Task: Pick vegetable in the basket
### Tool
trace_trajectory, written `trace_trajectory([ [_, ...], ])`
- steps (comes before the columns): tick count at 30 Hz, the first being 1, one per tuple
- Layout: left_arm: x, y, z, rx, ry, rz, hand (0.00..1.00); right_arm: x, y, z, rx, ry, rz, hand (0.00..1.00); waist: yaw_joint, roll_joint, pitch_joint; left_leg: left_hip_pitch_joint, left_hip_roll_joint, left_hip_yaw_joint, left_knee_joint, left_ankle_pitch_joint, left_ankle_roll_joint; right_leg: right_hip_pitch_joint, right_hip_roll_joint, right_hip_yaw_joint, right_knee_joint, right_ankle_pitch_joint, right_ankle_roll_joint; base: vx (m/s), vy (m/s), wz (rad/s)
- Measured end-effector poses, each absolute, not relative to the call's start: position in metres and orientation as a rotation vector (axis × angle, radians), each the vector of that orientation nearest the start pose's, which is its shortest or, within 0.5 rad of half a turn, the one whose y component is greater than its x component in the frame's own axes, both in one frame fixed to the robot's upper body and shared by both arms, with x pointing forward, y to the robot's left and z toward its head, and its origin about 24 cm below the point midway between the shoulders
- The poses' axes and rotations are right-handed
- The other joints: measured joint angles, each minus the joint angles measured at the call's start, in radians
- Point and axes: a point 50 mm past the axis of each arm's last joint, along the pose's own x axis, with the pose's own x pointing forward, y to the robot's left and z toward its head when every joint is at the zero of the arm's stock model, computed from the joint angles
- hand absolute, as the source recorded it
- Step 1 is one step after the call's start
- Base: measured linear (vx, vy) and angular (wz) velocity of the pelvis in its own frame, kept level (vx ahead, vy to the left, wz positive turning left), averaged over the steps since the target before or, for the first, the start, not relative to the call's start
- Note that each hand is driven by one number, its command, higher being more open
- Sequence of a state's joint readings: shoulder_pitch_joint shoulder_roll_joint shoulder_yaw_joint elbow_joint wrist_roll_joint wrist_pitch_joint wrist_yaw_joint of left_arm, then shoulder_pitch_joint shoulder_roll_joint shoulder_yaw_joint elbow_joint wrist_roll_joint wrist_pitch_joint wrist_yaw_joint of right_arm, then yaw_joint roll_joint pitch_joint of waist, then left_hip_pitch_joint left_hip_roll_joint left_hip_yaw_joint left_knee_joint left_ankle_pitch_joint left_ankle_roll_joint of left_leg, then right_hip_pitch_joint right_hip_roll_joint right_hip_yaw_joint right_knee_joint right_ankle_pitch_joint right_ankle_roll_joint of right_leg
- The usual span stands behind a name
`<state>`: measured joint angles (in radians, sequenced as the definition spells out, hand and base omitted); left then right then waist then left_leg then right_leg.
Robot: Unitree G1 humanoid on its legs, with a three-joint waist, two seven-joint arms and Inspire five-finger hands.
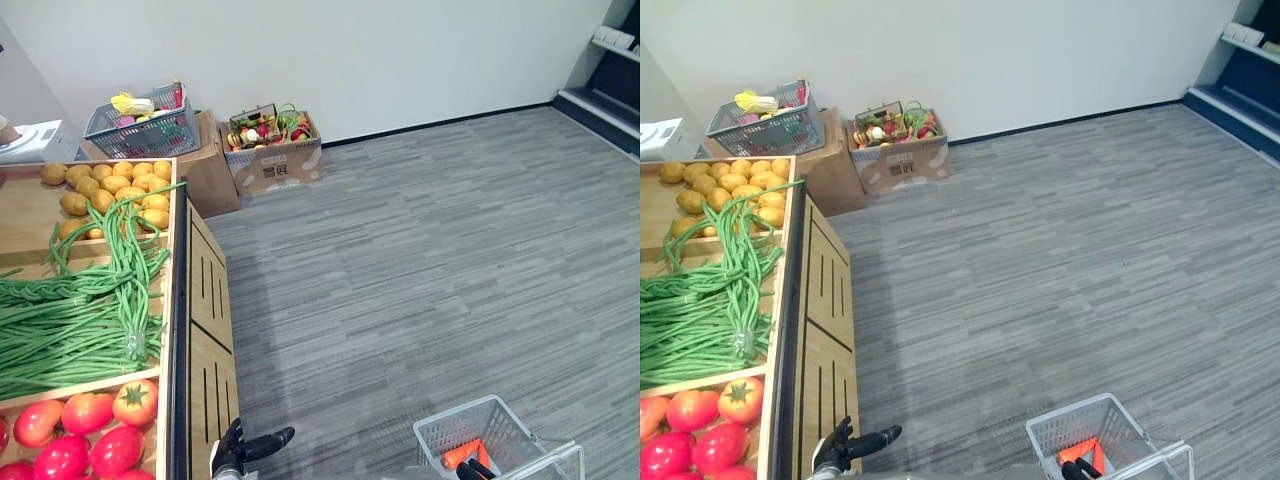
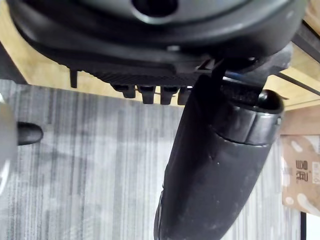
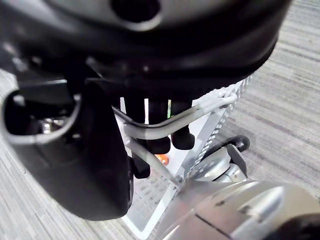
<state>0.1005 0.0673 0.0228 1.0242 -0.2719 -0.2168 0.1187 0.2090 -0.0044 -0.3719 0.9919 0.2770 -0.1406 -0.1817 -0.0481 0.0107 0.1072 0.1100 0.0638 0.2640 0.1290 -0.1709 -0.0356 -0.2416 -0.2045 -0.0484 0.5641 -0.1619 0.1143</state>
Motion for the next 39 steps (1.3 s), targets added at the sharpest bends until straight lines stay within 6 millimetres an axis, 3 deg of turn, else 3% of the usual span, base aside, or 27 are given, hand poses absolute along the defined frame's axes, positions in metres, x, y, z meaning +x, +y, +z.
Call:
trace_trajectory([
  [1, 0.115, 0.193, -0.149, -0.119, 0.879, 0.35, 1.0, 0.05, -0.217, -0.16, 0.291, 1.013, -0.753, 0.0, -0.006, -0.008, 0.006, -0.012, 0.005, -0.029, -0.008, -0.001, -0.001, -0.026, 0.033, 0.003, -0.049, -0.019, -0.003, 0.22, -0.131, 0.59],
  [3, 0.119, 0.194, -0.148, -0.114, 0.87, 0.341, 1.0, 0.055, -0.215, -0.16, 0.297, 1.008, -0.737, 0.0, -0.008, -0.019, 0.015, -0.025, 0.011, -0.054, -0.009, -0.005, -0.007, -0.026, 0.103, 0.038, -0.234, 0.029, -0.005, 0.23, -0.181, 0.52],
  [4, 0.118, 0.188, -0.15, -0.127, 0.886, 0.332, 1.0, 0.058, -0.216, -0.16, 0.29, 1.005, -0.722, 0.0, -0.01, -0.002, 0.032, -0.017, 0.024, -0.07, -0.005, -0.016, -0.025, 0.004, 0.131, 0.043, -0.274, 0.084, -0.035, 0.24, -0.154, 0.28],
  [5, 0.114, 0.18, -0.153, -0.15, 0.905, 0.322, 1.0, 0.058, -0.222, -0.159, 0.262, 1.001, -0.709, 0.0, -0.001, 0.016, 0.033, -0.026, 0.04, -0.074, 0.006, -0.015, -0.026, 0.016, 0.146, 0.042, -0.302, 0.088, -0.041, 0.24, -0.137, 0.2],
  [6, 0.113, 0.18, -0.153, -0.155, 0.907, 0.325, 1.0, 0.059, -0.223, -0.158, 0.25, 1.001, -0.702, 0.0, 0.001, 0.017, 0.034, -0.026, 0.045, -0.075, 0.006, -0.011, -0.032, 0.021, 0.15, 0.038, -0.308, 0.088, -0.046, 0.22, -0.123, 0.07],
  [12, 0.111, 0.178, -0.154, -0.207, 0.902, 0.375, 1.0, 0.054, -0.22, -0.162, 0.212, 1.052, -0.652, 0.0, 0.002, 0.012, 0.013, -0.026, 0.037, -0.138, -0.094, 0.04, -0.038, 0.127, 0.145, -0.039, -0.423, 0.098, -0.051, 0.06, -0.022, 0.35],
  [15, 0.105, 0.19, -0.156, -0.231, 0.915, 0.461, 1.0, 0.047, -0.214, -0.166, 0.209, 1.094, -0.628, 0.0, 0.013, -0.022, -0.007, -0.052, 0.024, -0.171, -0.084, 0.041, -0.037, 0.178, 0.134, -0.075, -0.535, 0.146, -0.04, 0.04, 0.048, 0.34],
  [18, 0.099, 0.199, -0.157, -0.242, 0.928, 0.522, 1.0, 0.044, -0.211, -0.167, 0.214, 1.111, -0.625, 0.0, 0.019, -0.038, -0.015, -0.057, 0.001, -0.193, -0.068, 0.041, -0.036, 0.229, 0.114, -0.103, -0.607, 0.173, -0.034, 0.03, 0.049, 0.33],
  [28, 0.078, 0.205, -0.162, -0.266, 0.98, 0.581, 1.0, 0.038, -0.209, -0.169, 0.207, 1.142, -0.601, 0.0, 0.034, -0.039, -0.032, -0.052, -0.019, -0.248, -0.052, 0.042, -0.036, 0.3, 0.091, -0.178, -0.65, 0.179, -0.028, -0.01, 0.013, 0.21],
  [39, 0.076, 0.205, -0.162, -0.206, 0.998, 0.519, 1.0, 0.041, -0.207, -0.17, 0.161, 1.155, -0.522, 0.0, 0.036, -0.047, -0.044, -0.039, -0.019, -0.256, -0.058, 0.045, -0.03, 0.323, 0.095, -0.196, -0.652, 0.199, -0.028, -0.08, 0.014, 0.05],
])
